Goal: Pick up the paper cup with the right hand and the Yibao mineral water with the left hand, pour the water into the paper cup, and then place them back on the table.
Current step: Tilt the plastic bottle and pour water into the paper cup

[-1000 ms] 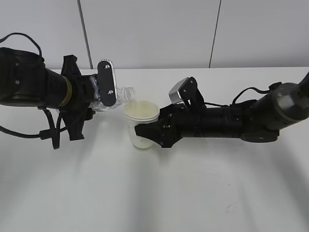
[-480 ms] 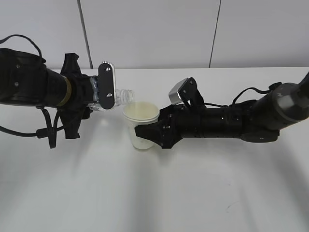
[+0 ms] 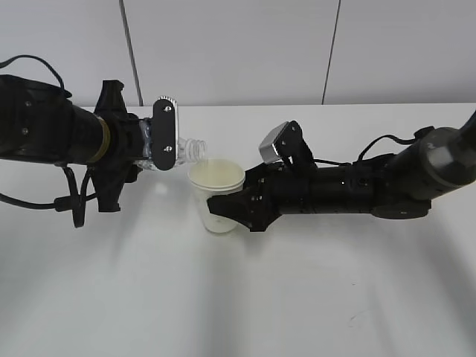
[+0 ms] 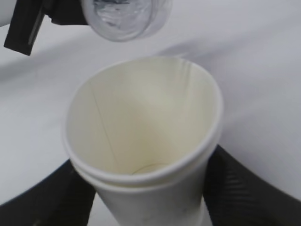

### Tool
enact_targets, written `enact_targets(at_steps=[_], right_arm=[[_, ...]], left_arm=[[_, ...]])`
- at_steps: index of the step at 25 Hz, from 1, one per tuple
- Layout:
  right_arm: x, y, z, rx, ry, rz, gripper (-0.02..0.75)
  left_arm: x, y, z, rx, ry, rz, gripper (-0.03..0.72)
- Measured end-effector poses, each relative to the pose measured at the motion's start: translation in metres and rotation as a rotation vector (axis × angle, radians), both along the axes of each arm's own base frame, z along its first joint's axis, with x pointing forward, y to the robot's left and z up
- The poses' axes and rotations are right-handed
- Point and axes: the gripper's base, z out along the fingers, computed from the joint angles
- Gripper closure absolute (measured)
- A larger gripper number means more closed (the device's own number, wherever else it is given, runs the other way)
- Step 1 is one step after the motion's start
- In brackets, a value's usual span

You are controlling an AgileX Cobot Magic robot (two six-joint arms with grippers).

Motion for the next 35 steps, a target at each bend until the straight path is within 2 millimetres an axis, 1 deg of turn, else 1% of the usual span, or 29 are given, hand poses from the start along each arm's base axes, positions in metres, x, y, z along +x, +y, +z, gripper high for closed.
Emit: enact_targets(at_steps=[12,20,35], right_arm=[[-0.0006,0.0001,-0.0003,-0.002,0.005,0.005,0.225],[-0.0006,0.0002,-0.0003,-0.002,0.006,0.006,0.225],[-0.0012,0.0003,-0.0007,-0.007,0.004,0.014,0.225]], left_arm=[[0.0006,0.0006,0.0011,0.047,-0.021,-0.017,0.371],[-0.0028,-0.0071,0.0019,0.081,-0.038,-0.051,0.371],[-0.0012,-0.0038,0.0037,0.140,-0.066,-0.048,0.371]])
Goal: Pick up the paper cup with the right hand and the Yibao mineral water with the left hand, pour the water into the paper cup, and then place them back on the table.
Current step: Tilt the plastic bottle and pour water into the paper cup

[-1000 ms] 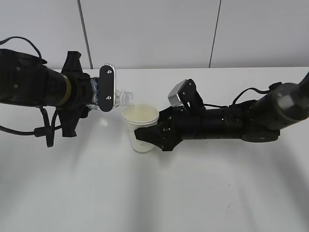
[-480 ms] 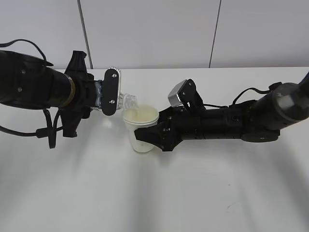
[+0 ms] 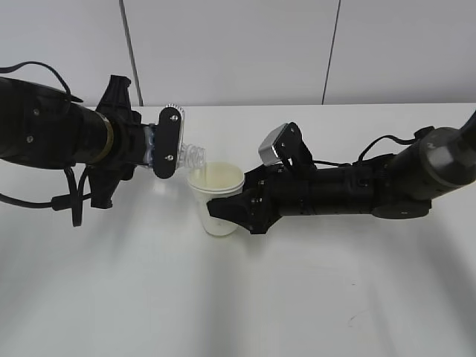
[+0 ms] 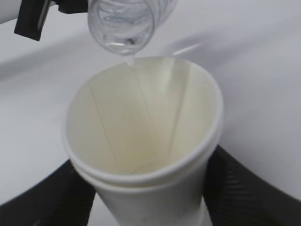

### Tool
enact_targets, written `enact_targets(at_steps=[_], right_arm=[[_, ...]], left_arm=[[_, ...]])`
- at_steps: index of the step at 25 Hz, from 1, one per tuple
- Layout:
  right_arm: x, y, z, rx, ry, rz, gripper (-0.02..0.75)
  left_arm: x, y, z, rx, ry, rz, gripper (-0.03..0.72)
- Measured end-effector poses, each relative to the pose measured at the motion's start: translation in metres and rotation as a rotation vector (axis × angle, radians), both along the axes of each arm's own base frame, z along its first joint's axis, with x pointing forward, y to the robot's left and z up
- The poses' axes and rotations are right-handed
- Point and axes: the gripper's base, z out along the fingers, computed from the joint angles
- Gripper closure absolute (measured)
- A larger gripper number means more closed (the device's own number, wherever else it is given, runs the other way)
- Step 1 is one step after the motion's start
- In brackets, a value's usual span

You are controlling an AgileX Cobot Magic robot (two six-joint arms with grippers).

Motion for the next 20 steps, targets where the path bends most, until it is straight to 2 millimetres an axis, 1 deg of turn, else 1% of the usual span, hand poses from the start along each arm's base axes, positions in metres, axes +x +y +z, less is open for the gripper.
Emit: enact_targets(at_steps=[20], right_arm=[[-0.0003,0.0001,-0.0002,-0.002,0.001,0.003,0.225]], left_arm=[[0.0011,0.0017,0.0014,0.039,-0.021,-0.006,0.374]])
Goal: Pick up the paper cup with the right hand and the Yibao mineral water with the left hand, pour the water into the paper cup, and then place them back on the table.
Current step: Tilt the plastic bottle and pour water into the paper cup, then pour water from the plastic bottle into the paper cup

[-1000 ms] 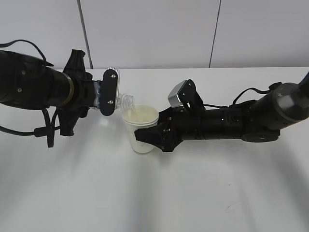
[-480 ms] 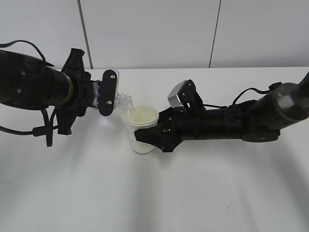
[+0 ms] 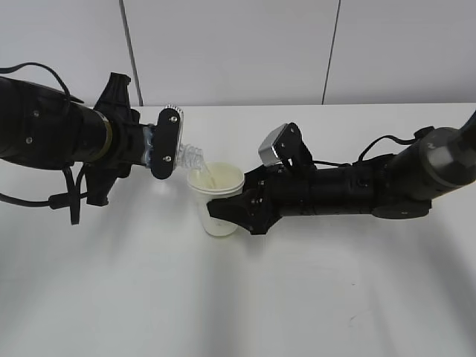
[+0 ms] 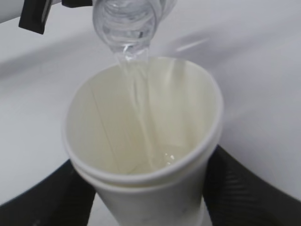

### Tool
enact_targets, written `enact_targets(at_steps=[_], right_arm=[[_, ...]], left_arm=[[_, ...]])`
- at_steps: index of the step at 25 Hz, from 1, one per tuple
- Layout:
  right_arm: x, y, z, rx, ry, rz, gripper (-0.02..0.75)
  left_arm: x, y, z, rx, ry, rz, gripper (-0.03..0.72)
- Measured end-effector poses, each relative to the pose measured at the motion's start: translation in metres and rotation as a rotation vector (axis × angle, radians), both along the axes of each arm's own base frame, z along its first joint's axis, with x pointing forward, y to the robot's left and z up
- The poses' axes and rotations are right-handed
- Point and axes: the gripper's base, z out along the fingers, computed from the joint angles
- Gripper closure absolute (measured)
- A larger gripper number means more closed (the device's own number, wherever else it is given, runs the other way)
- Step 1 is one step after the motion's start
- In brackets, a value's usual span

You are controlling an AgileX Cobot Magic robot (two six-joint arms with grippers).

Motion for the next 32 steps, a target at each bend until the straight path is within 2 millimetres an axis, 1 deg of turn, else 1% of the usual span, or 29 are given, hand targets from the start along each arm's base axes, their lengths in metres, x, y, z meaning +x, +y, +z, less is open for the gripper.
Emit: enact_targets(at_steps=[32], right_arm=[[-0.0005,0.0000,-0.0005,-0.006,-0.001,0.007,0.225]], left_arm=[[0.0010,0.0019,0.0013,0.033,-0.019,0.002,0.374]])
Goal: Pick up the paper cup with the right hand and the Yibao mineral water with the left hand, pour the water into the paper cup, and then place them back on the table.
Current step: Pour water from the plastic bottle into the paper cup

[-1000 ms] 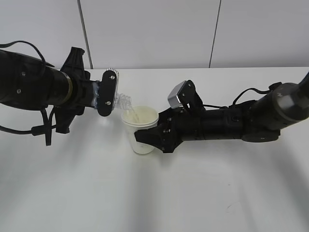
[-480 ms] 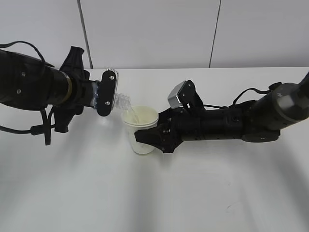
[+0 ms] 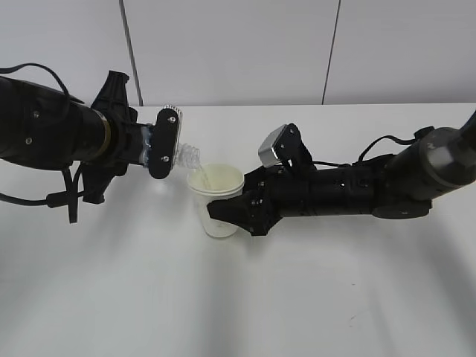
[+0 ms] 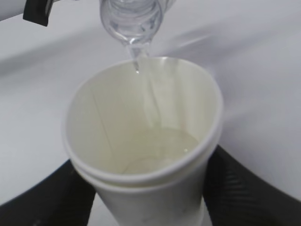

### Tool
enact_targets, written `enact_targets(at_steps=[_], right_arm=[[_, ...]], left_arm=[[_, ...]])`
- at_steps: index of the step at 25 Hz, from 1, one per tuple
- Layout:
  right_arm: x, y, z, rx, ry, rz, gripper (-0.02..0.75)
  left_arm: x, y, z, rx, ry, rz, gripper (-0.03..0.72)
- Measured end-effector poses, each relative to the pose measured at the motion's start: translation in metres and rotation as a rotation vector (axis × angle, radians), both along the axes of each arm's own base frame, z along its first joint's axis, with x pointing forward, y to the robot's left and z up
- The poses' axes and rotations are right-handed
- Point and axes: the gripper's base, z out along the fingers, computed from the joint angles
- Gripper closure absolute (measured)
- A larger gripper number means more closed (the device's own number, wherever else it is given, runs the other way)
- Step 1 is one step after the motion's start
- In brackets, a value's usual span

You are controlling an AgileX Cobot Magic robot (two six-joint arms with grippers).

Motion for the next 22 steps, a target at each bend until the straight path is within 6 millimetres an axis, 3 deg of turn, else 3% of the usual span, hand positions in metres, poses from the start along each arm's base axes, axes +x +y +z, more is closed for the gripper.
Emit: enact_targets(at_steps=[22], right_arm=[[0.0001,-0.0002,-0.0003,-0.003,0.001,-0.002,0.225]], left_arm=[[0.0007,0.0006,0.0010,0.023,-0.013,-0.007,0.376]])
